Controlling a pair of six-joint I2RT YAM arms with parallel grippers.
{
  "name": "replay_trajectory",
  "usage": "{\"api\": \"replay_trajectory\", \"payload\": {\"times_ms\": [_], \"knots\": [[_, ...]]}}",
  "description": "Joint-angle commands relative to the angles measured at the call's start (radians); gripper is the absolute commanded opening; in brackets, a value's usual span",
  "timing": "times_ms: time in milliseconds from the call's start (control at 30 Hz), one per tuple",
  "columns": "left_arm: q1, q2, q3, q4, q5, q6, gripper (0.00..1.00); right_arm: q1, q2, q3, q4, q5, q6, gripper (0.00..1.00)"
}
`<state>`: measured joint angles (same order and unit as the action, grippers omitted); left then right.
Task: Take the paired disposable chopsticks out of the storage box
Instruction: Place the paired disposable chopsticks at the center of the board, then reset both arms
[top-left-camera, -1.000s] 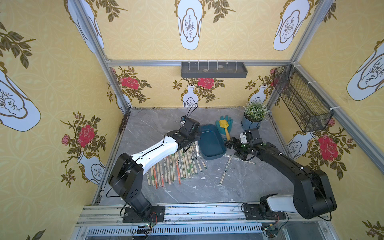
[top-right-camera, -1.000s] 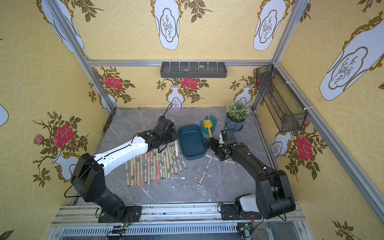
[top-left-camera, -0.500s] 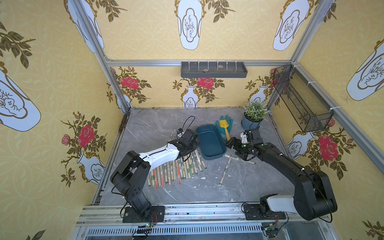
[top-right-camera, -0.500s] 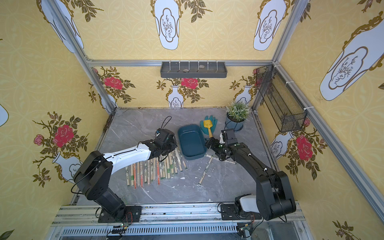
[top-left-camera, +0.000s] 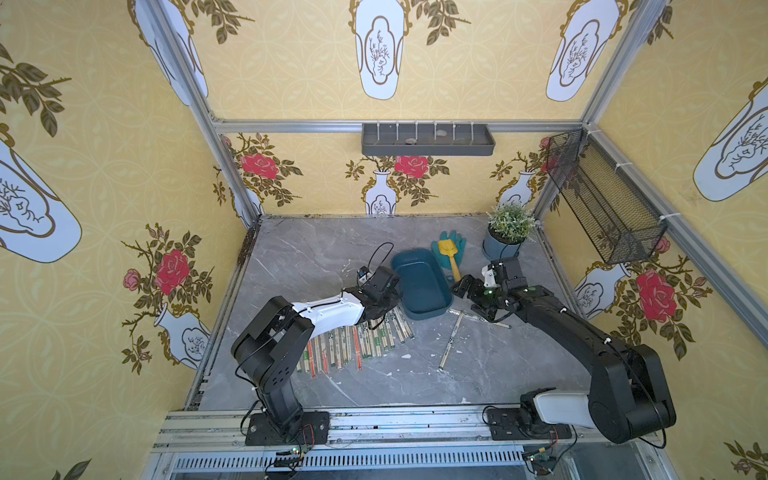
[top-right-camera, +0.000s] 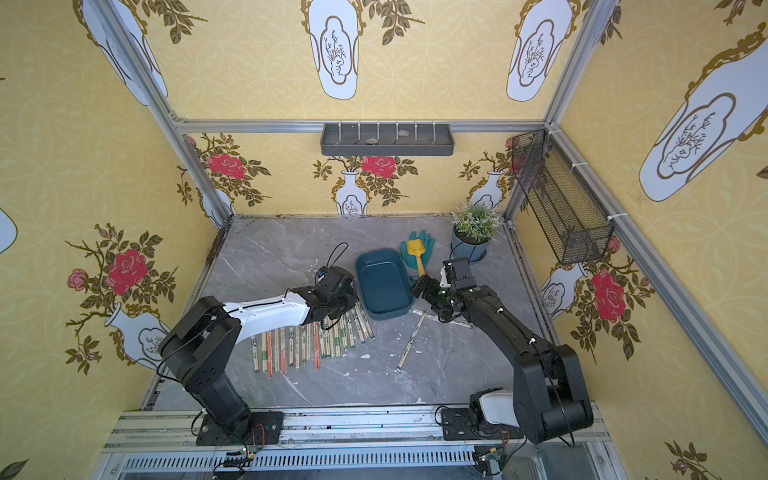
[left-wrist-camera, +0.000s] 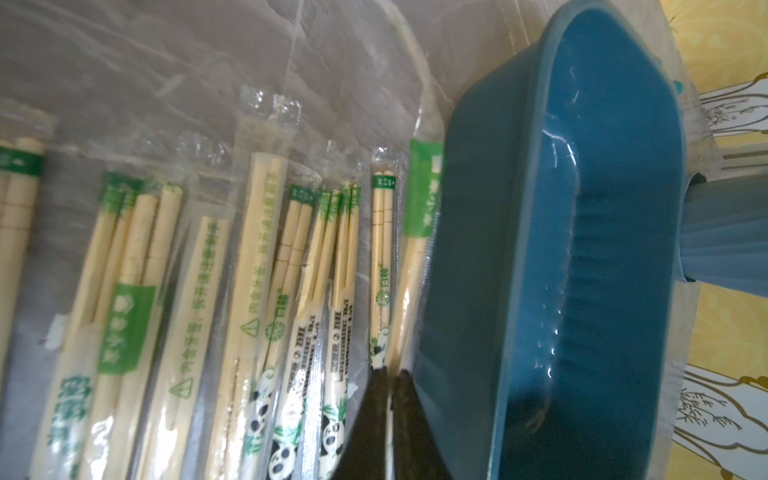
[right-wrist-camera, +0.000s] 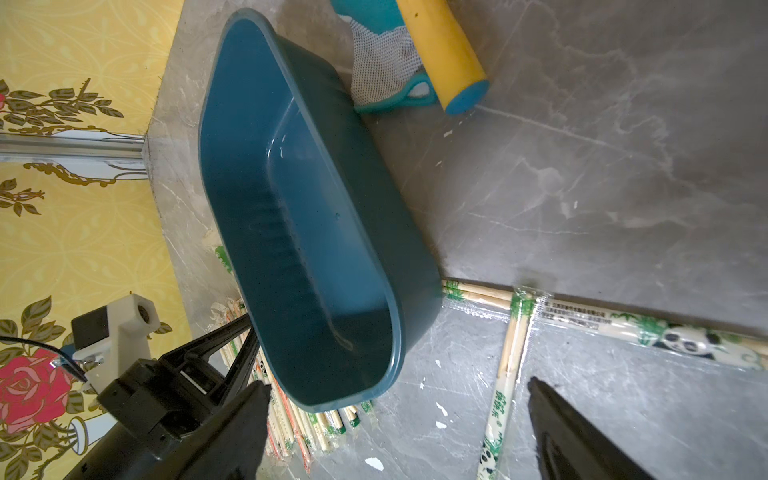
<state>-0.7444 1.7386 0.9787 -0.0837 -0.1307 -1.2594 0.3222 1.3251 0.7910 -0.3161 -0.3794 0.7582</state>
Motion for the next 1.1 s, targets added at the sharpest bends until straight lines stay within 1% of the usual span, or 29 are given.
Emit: {"api": "replay_trajectory", "payload": {"times_ms": [0, 67, 133, 300, 333, 367, 400, 467, 567, 667, 700, 733, 767, 800, 867, 900, 933, 967, 1033, 1067], "knots": [[0.0, 0.004, -0.002, 0.039, 0.018, 0.006, 0.41, -0.001, -0.003, 0.019, -0.008, 0.019, -0.008, 0.97], [0.0, -0.011, 0.009, 0.033, 0.02, 0.026, 0.54, -0.001, -0.006, 0.026, -0.014, 0.025, -0.006, 0.97], [0.0, -0.036, 0.02, 0.015, 0.019, 0.046, 0.64, -0.002, -0.011, 0.039, -0.023, 0.032, -0.003, 0.97], [0.0, -0.123, 0.05, -0.045, -0.006, 0.12, 0.87, -0.003, -0.015, 0.079, -0.055, 0.08, -0.002, 0.98], [0.0, -0.147, 0.061, -0.063, -0.016, 0.145, 0.89, -0.005, -0.017, 0.095, -0.064, 0.097, -0.003, 0.98], [0.0, -0.172, 0.076, -0.087, -0.036, 0.176, 0.97, -0.006, -0.017, 0.114, -0.078, 0.122, -0.004, 0.97], [0.0, -0.196, 0.09, -0.113, -0.055, 0.204, 1.0, -0.006, -0.018, 0.132, -0.091, 0.144, -0.006, 0.98], [0.002, -0.246, 0.118, -0.17, -0.106, 0.283, 1.0, -0.008, -0.021, 0.171, -0.105, 0.19, -0.016, 0.97], [0.002, -0.325, 0.161, -0.256, -0.227, 0.418, 1.0, -0.015, -0.021, 0.23, -0.121, 0.267, -0.034, 0.98], [0.017, -0.402, 0.182, -0.299, -0.379, 0.566, 1.0, -0.048, -0.02, 0.266, -0.105, 0.327, -0.044, 0.97], [0.03, -0.428, 0.173, -0.284, -0.419, 0.661, 1.0, -0.064, -0.022, 0.27, -0.091, 0.347, -0.048, 0.98], [0.04, -0.451, 0.159, -0.249, -0.453, 0.735, 1.0, -0.075, -0.028, 0.266, -0.063, 0.371, -0.056, 0.98], [0.055, -0.481, 0.134, -0.218, -0.52, 0.799, 1.0, -0.088, -0.047, 0.241, -0.001, 0.411, -0.073, 0.98], [0.072, -0.514, 0.099, -0.148, -0.553, 0.869, 1.0, -0.096, -0.067, 0.209, 0.061, 0.453, -0.092, 0.98], [0.118, -0.598, -0.03, 0.089, -0.53, 1.112, 1.0, -0.122, -0.121, 0.121, 0.222, 0.549, -0.141, 0.98], [0.135, -0.633, -0.102, 0.213, -0.526, 1.211, 1.0, -0.13, -0.143, 0.076, 0.302, 0.61, -0.161, 0.97], [0.154, -0.667, -0.186, 0.378, -0.522, 1.33, 1.0, -0.141, -0.167, 0.02, 0.397, 0.682, -0.184, 0.98], [0.176, -0.693, -0.274, 0.525, -0.505, 1.441, 1.0, -0.157, -0.186, -0.034, 0.49, 0.728, -0.216, 0.98], [0.233, -0.734, -0.391, 0.656, -0.433, 1.558, 1.0, -0.202, -0.19, -0.103, 0.592, 0.756, -0.292, 0.98], [0.271, -0.752, -0.439, 0.685, -0.41, 1.564, 1.0, -0.228, -0.18, -0.124, 0.619, 0.761, -0.332, 0.98]]}}
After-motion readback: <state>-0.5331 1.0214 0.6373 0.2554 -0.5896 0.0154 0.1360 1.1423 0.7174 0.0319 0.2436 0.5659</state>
